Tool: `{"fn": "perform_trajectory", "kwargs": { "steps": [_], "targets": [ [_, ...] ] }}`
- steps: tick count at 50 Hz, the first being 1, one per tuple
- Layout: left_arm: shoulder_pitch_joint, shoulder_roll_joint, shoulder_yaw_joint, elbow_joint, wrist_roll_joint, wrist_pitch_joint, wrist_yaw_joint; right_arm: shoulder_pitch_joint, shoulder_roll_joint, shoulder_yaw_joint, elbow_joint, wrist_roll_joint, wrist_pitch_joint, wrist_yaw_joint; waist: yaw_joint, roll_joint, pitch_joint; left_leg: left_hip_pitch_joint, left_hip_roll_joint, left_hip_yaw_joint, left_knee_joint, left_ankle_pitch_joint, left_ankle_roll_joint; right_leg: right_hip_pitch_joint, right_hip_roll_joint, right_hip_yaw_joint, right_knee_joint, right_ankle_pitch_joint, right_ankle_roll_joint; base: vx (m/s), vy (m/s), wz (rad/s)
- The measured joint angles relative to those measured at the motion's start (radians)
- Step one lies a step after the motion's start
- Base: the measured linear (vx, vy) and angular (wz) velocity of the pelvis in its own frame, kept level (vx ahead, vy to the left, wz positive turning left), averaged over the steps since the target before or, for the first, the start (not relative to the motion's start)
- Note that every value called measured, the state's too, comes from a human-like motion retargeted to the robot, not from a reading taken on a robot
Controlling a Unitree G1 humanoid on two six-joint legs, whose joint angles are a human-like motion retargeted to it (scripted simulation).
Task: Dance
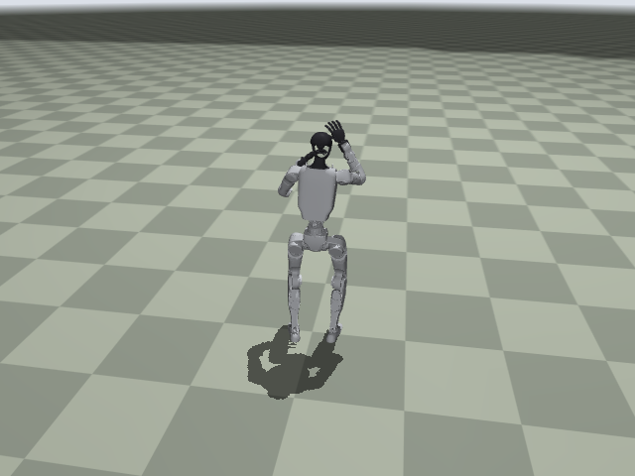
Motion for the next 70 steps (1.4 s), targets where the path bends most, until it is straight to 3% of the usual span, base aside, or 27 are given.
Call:
{"fn": "perform_trajectory", "kwargs": {
  "steps": [9,22,30,40,52,60,70],
  "targets": [
    [-0.089,-0.033,0.043,-0.034,0.056,0.029,-0.017,0.259,0.094,0.001,0.016,0.115,-0.034,0.142,-0.076,0.093,0.031,-0.045,-0.058,0.007,-0.019,0.056,-0.007,-0.07,-0.055,0.022,0.044,-0.008,0.002,0.0,0.0,0.0],
    [-0.143,-0.014,0.028,-0.094,0.117,0.033,0.019,0.331,0.135,-0.047,-0.058,0.062,-0.047,0.101,-0.125,0.114,0.022,-0.124,-0.083,0.009,-0.006,0.072,0.006,-0.16,-0.085,0.031,0.087,-0.003,0.018,0.0,0.0,0.0],
    [-0.197,-0.05,-0.038,-0.063,0.15,0.005,0.075,0.358,0.154,-0.012,-0.148,0.146,-0.116,0.065,-0.061,0.056,0.002,-0.186,-0.071,-0.026,0.041,0.05,0.005,-0.189,-0.087,-0.01,0.107,0.0,0.02,-0.02,0.01,0.14],
    [-0.14,-0.104,-0.083,-0.09,0.152,-0.036,0.127,0.212,0.139,-0.034,-0.2,0.088,-0.114,-0.082,-0.013,0.0,-0.057,-0.183,-0.069,-0.047,-0.006,0.021,0.007,-0.181,-0.078,-0.032,0.076,0.019,0.037,0.0,0.01,0.04],
    [-0.259,-0.051,-0.082,-0.066,0.158,-0.003,0.115,0.285,0.131,-0.013,-0.168,0.142,-0.089,0.075,-0.031,-0.014,-0.103,-0.199,-0.048,-0.042,-0.027,0.04,0.009,-0.193,-0.037,-0.008,0.021,0.076,0.042,0.0,0.0,0.0],
    [-0.147,-0.065,-0.098,-0.028,0.137,0.0,0.097,0.164,0.116,-0.058,-0.195,0.097,-0.062,-0.009,-0.03,-0.085,-0.104,-0.238,-0.02,-0.061,0.039,0.02,-0.001,-0.234,-0.006,0.013,0.086,0.089,0.028,0.0,0.0,0.0],
    [-0.252,-0.04,-0.115,-0.092,0.237,-0.013,0.144,0.15,0.071,-0.026,-0.169,0.148,-0.073,0.092,0.021,-0.144,-0.09,-0.344,0.005,-0.139,0.076,0.006,-0.031,-0.286,0.041,-0.015,0.06,0.08,0.006,0.0,-0.04,0.13]
  ]
}}
